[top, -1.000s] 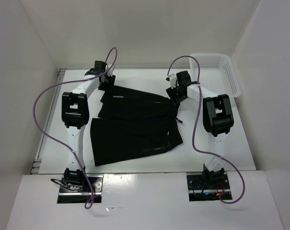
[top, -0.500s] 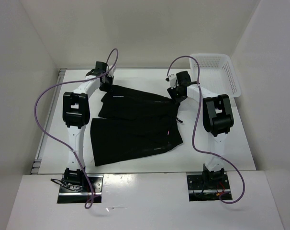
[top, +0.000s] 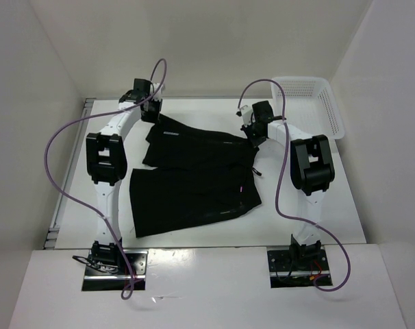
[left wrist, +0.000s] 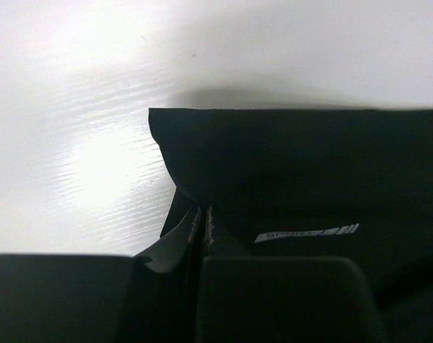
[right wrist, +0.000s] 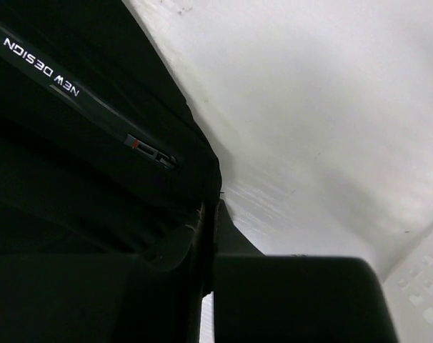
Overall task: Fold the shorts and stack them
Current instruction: Fold the shorts
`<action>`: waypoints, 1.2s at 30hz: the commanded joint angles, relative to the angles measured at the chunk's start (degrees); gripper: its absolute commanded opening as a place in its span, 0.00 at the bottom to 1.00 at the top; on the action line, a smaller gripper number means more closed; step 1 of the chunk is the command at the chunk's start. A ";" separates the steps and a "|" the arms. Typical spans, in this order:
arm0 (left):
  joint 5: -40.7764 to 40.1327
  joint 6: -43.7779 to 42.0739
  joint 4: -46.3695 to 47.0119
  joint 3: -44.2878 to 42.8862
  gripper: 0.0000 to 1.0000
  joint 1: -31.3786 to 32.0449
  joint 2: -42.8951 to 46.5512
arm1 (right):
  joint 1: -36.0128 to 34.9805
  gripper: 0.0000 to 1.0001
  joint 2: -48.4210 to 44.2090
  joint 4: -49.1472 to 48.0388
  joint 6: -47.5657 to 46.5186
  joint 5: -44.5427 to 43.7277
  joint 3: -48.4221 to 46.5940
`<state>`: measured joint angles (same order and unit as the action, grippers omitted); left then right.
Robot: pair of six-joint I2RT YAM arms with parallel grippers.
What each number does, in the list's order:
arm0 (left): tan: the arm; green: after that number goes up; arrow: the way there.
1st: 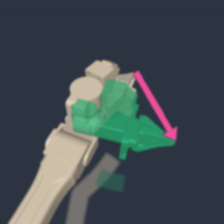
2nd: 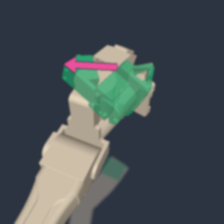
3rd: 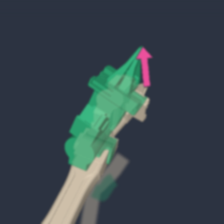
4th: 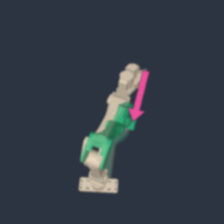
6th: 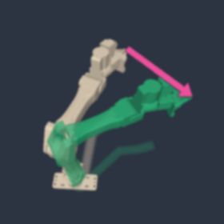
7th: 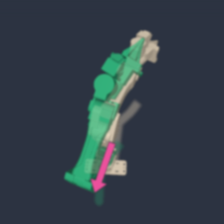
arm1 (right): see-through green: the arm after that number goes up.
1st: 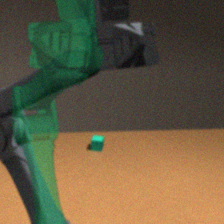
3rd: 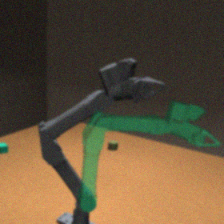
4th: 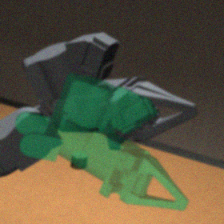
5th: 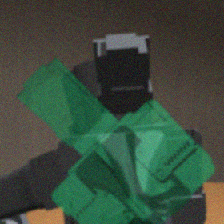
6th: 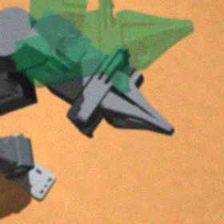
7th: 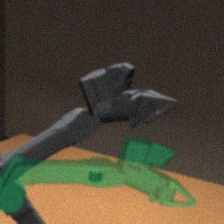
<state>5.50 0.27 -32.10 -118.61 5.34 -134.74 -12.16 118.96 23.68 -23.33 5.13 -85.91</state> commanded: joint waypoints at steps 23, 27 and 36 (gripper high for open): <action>11.11 -0.27 -11.06 11.45 0.00 -9.91 29.17 | -3.39 0.00 -22.27 5.58 -11.64 -0.20 0.89; 13.92 -0.27 -11.58 24.45 0.00 -9.91 36.72 | -5.14 0.00 -27.19 6.99 -13.76 1.73 9.07; 13.76 -0.27 -16.76 45.55 0.00 -8.51 55.61 | -11.65 0.00 -40.20 7.60 -19.37 2.34 22.00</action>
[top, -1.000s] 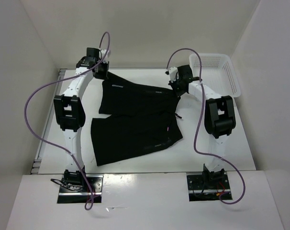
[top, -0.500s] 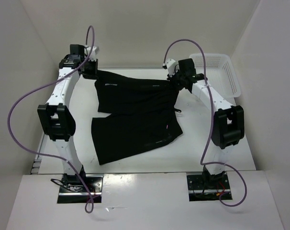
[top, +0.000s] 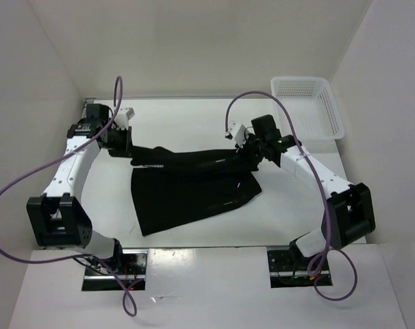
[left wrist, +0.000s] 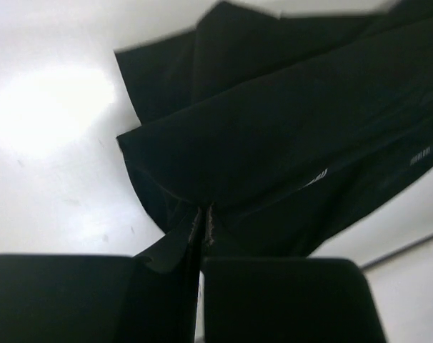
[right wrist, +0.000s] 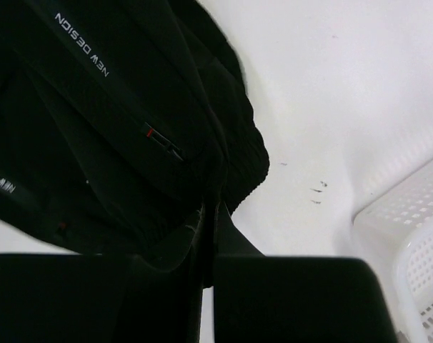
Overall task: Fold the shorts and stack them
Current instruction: Fold the shorts
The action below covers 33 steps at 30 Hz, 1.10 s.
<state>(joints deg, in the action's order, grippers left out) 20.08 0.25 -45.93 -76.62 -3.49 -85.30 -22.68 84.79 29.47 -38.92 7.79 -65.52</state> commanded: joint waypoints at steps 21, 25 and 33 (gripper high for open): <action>-6.37 -0.25 -18.49 20.90 0.38 8.24 12.44 | -9.93 0.61 -20.19 10.60 -10.13 7.05 11.21; -5.22 -0.25 -14.63 19.67 0.40 7.44 8.23 | -11.06 0.63 -16.34 6.57 -8.19 8.99 8.65; -8.38 -0.25 -11.38 21.33 0.47 8.14 -0.04 | -13.45 0.65 -8.43 3.05 -11.80 2.67 11.46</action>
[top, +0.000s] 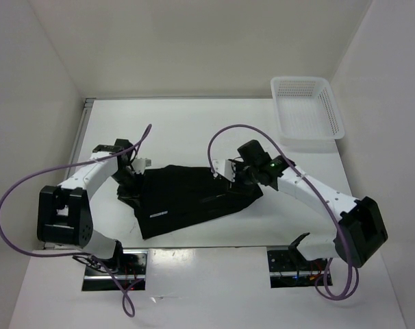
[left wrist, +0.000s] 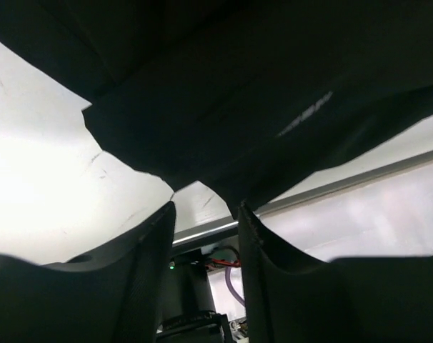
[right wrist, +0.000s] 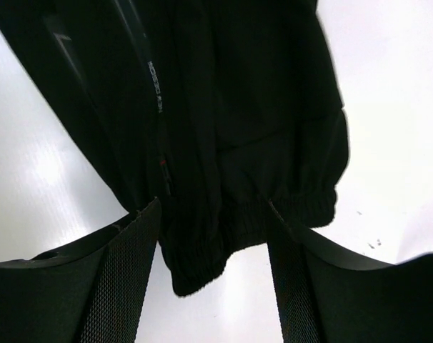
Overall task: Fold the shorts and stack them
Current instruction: Fold the shorts
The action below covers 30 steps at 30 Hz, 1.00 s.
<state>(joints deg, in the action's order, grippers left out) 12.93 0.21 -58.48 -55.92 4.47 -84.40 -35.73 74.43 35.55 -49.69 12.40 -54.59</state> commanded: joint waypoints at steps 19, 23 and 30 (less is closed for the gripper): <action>-0.98 -0.21 0.91 -2.96 0.34 -0.87 -14.04 | -0.40 0.44 5.72 -7.34 -0.14 -7.83 6.69; 3.15 -0.21 -0.23 -2.97 0.08 -0.87 -16.14 | -0.40 0.19 6.25 -7.34 -0.14 -7.83 6.69; 1.76 -0.21 8.55 -6.12 0.02 -0.87 -22.82 | -0.40 0.08 10.11 -8.65 -0.67 -5.55 6.17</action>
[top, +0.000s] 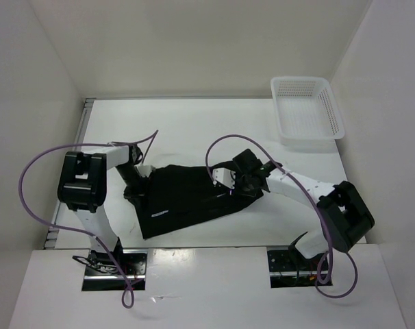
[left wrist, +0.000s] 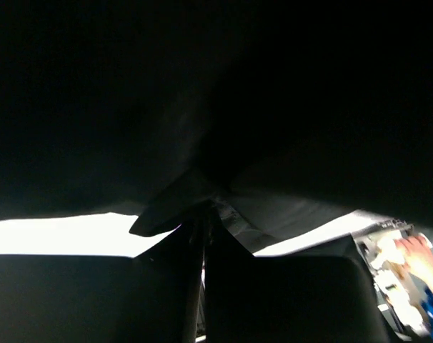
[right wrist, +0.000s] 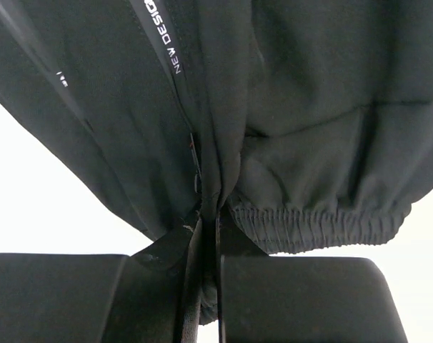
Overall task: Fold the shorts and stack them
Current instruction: Fold the shorts
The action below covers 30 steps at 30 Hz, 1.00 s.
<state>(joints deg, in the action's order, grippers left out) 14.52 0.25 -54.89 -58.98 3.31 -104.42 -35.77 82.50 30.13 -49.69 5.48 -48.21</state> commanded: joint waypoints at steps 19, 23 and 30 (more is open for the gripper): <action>-5.56 -0.25 10.33 -41.05 0.05 -2.70 -17.76 | 7.64 0.09 20.51 -14.66 4.34 -4.42 -21.05; -6.26 -0.25 11.03 -33.58 0.23 -2.70 -14.24 | 7.64 0.49 19.89 -12.55 3.03 -3.72 -20.44; 7.77 -0.25 13.15 -37.69 0.27 -8.49 -14.14 | 7.64 0.54 18.84 -12.55 4.77 -2.57 -19.29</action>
<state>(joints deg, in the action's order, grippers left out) 13.61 0.23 -43.88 -92.09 -1.76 -120.62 -27.86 102.89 18.50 -46.13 1.74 -67.64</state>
